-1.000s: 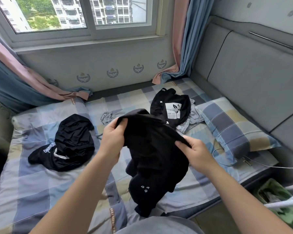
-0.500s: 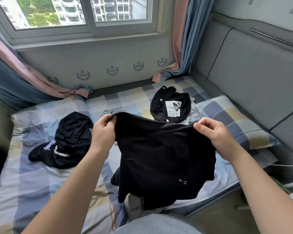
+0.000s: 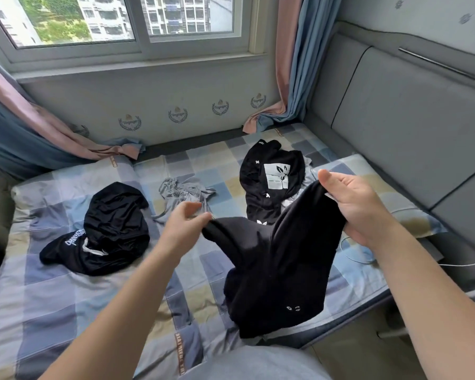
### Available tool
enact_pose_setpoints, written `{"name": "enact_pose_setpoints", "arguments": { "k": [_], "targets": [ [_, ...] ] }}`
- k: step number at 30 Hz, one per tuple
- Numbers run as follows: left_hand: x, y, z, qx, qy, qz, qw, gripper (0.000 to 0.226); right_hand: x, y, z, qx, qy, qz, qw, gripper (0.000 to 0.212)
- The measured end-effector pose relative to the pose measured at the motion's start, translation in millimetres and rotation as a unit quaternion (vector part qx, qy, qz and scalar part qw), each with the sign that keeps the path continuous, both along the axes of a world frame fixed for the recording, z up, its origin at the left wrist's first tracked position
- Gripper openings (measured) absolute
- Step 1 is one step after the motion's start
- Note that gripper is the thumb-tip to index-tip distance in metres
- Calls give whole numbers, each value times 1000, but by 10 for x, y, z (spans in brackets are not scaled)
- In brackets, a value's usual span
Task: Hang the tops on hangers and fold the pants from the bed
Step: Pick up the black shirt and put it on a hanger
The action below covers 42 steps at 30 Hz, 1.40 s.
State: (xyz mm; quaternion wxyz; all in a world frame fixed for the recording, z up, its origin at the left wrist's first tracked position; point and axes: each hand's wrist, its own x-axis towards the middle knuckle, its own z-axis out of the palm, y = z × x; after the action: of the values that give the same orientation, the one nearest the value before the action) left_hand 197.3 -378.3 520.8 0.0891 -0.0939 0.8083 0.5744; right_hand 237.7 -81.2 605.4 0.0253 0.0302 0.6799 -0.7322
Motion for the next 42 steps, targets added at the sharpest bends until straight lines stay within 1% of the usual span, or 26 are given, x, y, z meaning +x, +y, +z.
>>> {"name": "enact_pose_setpoints", "arguments": {
  "k": [3,4,5,7,8,10,12,15,17,19,21,23,25,27,28,30,33,35,37,39,41,42],
  "targets": [
    [153,291,101,-6,52,-151,987,33,-16,-75,84,-2,-35,43,998,61],
    [197,379,133,0,65,-193,979,35,-18,-77,110,-5,-46,67,997,60],
    [237,463,173,11,73,-228,971,39,-23,-71,141,-8,-51,95,994,52],
    [288,601,241,27,89,-273,957,49,-21,-41,205,-11,-57,155,986,26],
    [306,656,268,32,103,-289,951,53,-12,-23,236,-10,-59,182,981,20],
    [334,748,326,48,138,-305,941,53,9,-4,282,8,-54,222,973,21],
    [352,836,378,51,170,-297,938,45,49,-39,328,75,-26,223,972,20],
    [382,957,408,11,204,-257,944,20,90,-133,335,230,46,159,959,12],
    [373,969,379,9,214,-219,952,7,99,-138,273,281,58,126,950,10],
    [344,921,358,0,226,-181,957,11,128,-80,188,318,36,110,941,10],
    [319,861,375,-2,233,-162,959,20,182,-2,69,358,-6,105,928,12],
    [304,831,407,7,243,-145,959,31,231,78,-136,413,-24,67,908,12],
    [290,827,428,11,248,-132,960,36,288,168,-398,500,-23,-11,866,9],
    [263,818,414,4,250,-124,960,36,410,275,-655,563,-61,-81,820,9],
    [245,811,395,-11,251,-123,960,37,494,337,-771,568,-90,-107,811,12],
    [212,802,333,-75,259,-137,953,45,713,462,-934,546,-129,-147,815,20],
    [172,840,154,-188,254,-192,929,54,1076,668,-957,498,-110,-203,836,32],
    [187,927,-2,-253,225,-257,905,52,1338,799,-884,461,-111,-244,846,36],
    [250,1076,-134,-310,172,-338,872,49,1635,899,-810,422,-119,-276,855,35],
    [345,1269,-216,-323,111,-418,842,46,1953,991,-762,388,-124,-304,861,35],
    [480,1488,-283,-300,66,-485,818,44,2306,1084,-733,356,-140,-334,862,32],
    [550,1591,-321,-282,53,-508,812,42,2488,1127,-726,340,-148,-345,862,31]
  ]
}}
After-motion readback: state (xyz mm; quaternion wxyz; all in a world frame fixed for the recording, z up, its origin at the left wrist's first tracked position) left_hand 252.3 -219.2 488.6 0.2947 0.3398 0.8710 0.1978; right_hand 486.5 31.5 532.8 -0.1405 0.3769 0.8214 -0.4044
